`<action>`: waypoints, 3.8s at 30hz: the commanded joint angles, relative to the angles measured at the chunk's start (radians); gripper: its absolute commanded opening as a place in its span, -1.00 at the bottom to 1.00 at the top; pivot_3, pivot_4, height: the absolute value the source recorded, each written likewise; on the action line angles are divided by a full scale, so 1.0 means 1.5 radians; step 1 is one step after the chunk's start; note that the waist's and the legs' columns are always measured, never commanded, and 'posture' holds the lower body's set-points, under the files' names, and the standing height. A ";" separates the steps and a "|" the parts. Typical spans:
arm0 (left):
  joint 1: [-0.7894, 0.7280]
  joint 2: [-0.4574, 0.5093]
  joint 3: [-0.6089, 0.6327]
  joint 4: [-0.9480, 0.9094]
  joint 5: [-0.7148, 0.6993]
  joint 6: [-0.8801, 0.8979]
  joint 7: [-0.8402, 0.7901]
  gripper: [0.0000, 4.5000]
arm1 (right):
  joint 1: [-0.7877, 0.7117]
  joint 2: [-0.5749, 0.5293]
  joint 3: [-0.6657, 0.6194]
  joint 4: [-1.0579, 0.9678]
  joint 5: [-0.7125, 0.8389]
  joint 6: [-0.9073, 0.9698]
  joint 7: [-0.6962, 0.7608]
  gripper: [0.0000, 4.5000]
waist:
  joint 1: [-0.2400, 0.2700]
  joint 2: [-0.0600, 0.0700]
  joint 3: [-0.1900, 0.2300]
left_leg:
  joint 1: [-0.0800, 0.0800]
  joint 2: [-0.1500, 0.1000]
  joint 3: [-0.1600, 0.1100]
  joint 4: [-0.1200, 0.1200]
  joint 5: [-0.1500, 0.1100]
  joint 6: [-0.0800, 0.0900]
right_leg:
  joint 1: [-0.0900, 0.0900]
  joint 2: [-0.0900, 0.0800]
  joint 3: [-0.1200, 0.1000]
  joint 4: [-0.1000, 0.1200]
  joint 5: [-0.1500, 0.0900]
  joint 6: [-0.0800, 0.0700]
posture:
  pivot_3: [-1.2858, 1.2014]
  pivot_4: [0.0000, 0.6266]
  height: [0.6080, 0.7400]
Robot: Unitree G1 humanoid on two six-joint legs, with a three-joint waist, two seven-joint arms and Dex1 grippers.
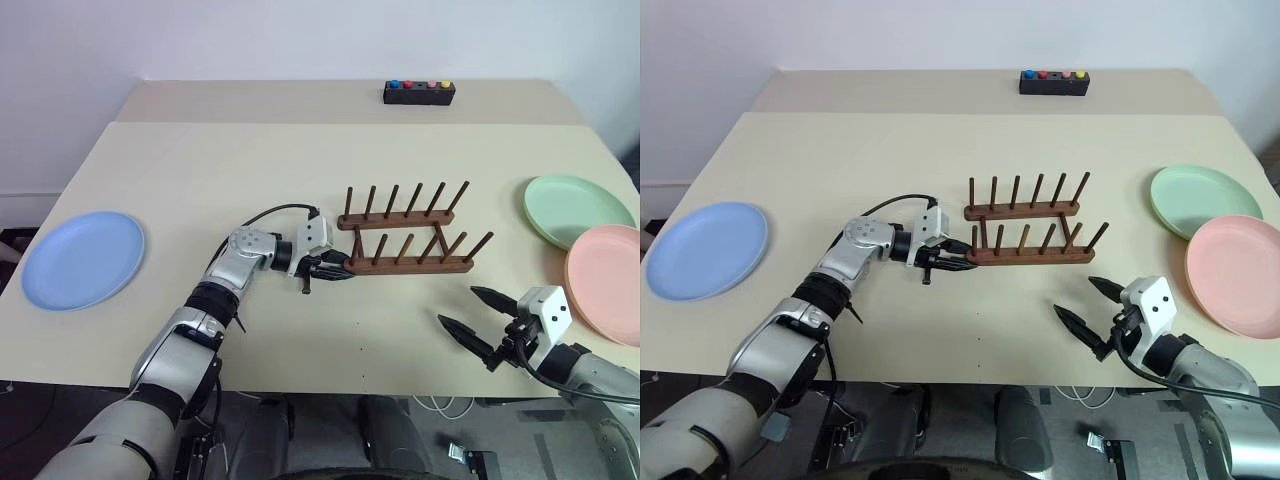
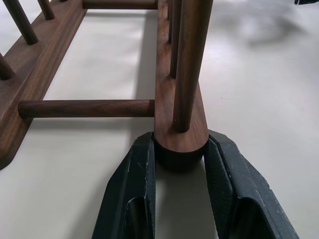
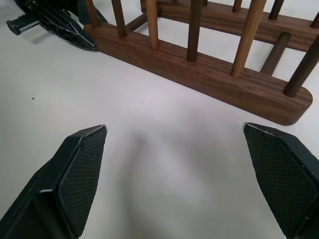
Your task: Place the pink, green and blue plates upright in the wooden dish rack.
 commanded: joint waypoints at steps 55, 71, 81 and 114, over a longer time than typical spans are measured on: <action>0.216 -0.054 0.036 -0.356 0.056 0.193 0.429 -1.00 | -0.342 -0.017 0.154 0.339 -0.282 -0.116 -0.121 -0.99 | -0.001 0.000 -0.001 | 0.002 0.000 0.000 0.000 0.000 0.000 | 0.002 0.000 0.000 0.000 0.001 0.000 | 0.03 -0.52 0.91; 0.207 -0.064 0.054 -0.319 0.062 0.171 0.469 -1.00 | -0.376 0.004 0.170 0.384 -0.299 -0.155 -0.130 -0.99 | -0.002 0.000 -0.001 | 0.002 0.000 0.000 0.000 0.000 0.000 | 0.002 0.000 0.000 0.000 0.001 0.000 | 0.03 -0.52 0.91; 0.261 -0.047 0.046 -0.426 0.009 0.199 0.386 -1.00 | -0.310 -0.053 0.094 0.244 -0.230 -0.098 -0.071 -0.99 | -0.002 0.000 -0.001 | 0.002 0.000 0.000 -0.001 0.000 0.000 | 0.002 0.000 0.000 0.000 0.001 0.000 | 0.03 -0.52 0.91; 0.271 -0.040 -0.030 -0.526 -0.109 0.262 0.150 -1.00 | -0.066 -0.146 -0.136 -0.006 -0.192 0.345 -0.172 0.61 | 0.002 0.000 0.000 | 0.001 0.000 0.000 0.000 0.000 0.000 | 0.001 -0.001 0.000 -0.001 -0.001 -0.002 | 0.03 -0.52 0.91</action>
